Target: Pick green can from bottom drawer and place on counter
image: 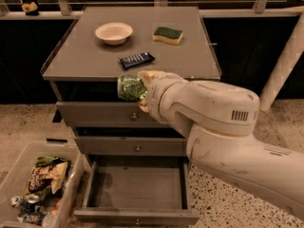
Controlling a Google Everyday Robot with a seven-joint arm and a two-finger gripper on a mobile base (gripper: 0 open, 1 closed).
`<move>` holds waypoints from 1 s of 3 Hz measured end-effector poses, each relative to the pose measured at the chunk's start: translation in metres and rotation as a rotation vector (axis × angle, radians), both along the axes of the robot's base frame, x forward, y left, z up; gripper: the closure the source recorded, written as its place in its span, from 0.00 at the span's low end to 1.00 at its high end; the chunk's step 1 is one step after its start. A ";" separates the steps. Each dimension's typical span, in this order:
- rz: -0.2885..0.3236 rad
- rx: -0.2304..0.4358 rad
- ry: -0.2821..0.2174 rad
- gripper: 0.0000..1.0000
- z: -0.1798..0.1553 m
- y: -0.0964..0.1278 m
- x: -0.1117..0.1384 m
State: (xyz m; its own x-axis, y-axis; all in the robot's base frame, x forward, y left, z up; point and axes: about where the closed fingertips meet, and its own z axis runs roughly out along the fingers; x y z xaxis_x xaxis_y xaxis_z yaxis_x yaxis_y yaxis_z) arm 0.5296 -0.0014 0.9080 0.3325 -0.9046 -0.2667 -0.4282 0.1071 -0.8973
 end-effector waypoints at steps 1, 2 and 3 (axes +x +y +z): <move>0.000 -0.001 0.002 1.00 -0.001 0.000 0.000; 0.001 -0.008 -0.006 1.00 0.000 -0.009 0.019; 0.019 0.009 -0.027 1.00 0.010 -0.016 0.062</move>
Offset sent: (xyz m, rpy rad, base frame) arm 0.0505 -0.0288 0.0112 -0.0120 -0.0264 0.0019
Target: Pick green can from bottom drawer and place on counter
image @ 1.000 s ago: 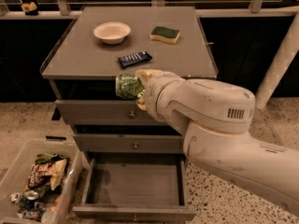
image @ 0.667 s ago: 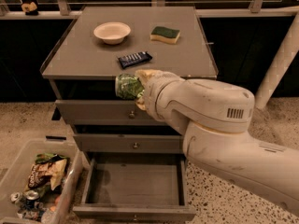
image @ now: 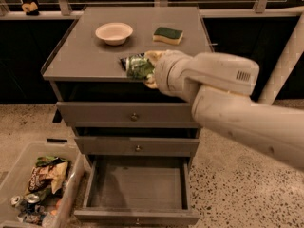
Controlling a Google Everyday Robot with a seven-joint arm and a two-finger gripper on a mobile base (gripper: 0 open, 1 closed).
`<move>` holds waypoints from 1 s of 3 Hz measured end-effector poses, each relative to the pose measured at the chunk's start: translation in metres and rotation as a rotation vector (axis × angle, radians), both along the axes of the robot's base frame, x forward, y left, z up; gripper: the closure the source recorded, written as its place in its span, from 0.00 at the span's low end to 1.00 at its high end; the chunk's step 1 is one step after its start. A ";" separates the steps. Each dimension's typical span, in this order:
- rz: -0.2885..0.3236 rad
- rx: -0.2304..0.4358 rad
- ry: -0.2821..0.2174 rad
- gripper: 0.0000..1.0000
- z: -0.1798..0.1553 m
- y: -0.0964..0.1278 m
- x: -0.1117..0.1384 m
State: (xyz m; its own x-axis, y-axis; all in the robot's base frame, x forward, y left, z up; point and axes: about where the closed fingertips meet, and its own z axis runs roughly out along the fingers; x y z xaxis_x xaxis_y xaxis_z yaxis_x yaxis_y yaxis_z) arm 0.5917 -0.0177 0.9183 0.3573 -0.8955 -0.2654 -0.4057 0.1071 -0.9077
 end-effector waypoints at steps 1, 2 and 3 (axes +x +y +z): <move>-0.002 0.051 -0.053 1.00 0.024 -0.017 0.072; -0.011 0.052 -0.056 1.00 0.014 -0.024 0.130; -0.019 0.044 -0.035 1.00 0.002 -0.028 0.141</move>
Offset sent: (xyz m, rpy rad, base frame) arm 0.2517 -0.1052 0.1312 0.0632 0.0414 -0.0009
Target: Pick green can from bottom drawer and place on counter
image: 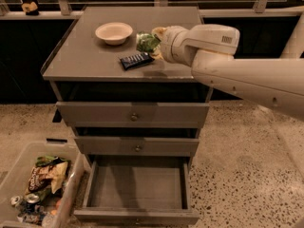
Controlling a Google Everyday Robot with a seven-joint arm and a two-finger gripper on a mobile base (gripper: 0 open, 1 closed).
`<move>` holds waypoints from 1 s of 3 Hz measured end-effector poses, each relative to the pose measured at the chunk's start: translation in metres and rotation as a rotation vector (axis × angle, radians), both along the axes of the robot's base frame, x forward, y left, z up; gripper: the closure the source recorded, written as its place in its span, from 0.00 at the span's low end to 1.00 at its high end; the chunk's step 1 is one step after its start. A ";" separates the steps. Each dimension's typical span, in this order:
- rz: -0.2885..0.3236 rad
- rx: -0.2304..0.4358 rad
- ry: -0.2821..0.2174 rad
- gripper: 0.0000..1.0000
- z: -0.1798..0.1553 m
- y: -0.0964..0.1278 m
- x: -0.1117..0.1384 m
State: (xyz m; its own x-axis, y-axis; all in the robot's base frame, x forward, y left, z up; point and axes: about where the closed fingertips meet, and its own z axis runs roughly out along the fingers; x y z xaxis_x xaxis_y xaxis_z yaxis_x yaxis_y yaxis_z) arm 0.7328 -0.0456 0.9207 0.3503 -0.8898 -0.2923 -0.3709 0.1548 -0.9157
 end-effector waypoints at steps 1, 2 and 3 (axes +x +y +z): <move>0.011 -0.008 0.035 1.00 -0.019 0.004 0.000; 0.047 -0.033 0.128 1.00 -0.069 -0.001 0.004; 0.051 -0.029 0.149 1.00 -0.069 -0.021 -0.001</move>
Offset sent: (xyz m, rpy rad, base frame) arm 0.0256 -0.0362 -0.0346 0.0358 0.3853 0.0875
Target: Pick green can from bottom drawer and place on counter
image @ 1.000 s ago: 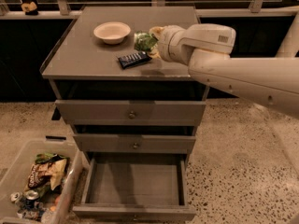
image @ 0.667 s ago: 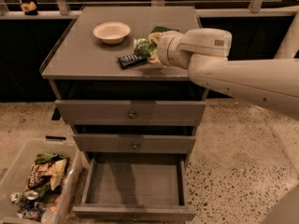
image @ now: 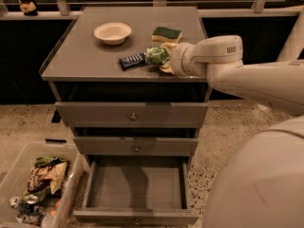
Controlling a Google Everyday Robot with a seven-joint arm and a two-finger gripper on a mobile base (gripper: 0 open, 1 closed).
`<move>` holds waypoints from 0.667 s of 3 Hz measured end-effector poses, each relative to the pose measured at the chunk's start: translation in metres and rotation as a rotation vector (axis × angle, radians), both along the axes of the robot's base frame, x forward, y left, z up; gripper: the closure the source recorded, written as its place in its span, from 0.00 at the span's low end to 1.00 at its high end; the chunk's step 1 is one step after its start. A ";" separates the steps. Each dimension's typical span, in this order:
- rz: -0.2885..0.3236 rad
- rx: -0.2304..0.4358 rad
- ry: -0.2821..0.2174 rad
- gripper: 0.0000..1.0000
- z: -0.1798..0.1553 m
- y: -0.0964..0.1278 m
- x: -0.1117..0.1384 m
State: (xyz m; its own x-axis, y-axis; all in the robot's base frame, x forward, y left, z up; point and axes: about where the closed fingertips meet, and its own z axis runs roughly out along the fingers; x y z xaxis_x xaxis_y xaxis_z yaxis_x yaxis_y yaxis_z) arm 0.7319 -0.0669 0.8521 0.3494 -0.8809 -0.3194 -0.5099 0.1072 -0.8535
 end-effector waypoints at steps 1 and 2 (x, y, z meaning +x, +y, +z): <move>0.000 0.000 -0.001 0.82 0.001 0.000 0.000; 0.000 0.000 -0.001 0.59 0.001 0.000 0.000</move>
Offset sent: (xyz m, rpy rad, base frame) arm 0.0000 0.0003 0.0005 0.0002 -0.0009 0.0000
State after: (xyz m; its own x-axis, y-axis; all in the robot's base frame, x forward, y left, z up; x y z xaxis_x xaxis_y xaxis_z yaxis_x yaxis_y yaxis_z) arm 0.7319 -0.0666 0.8528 0.3498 -0.8808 -0.3193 -0.5089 0.1075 -0.8541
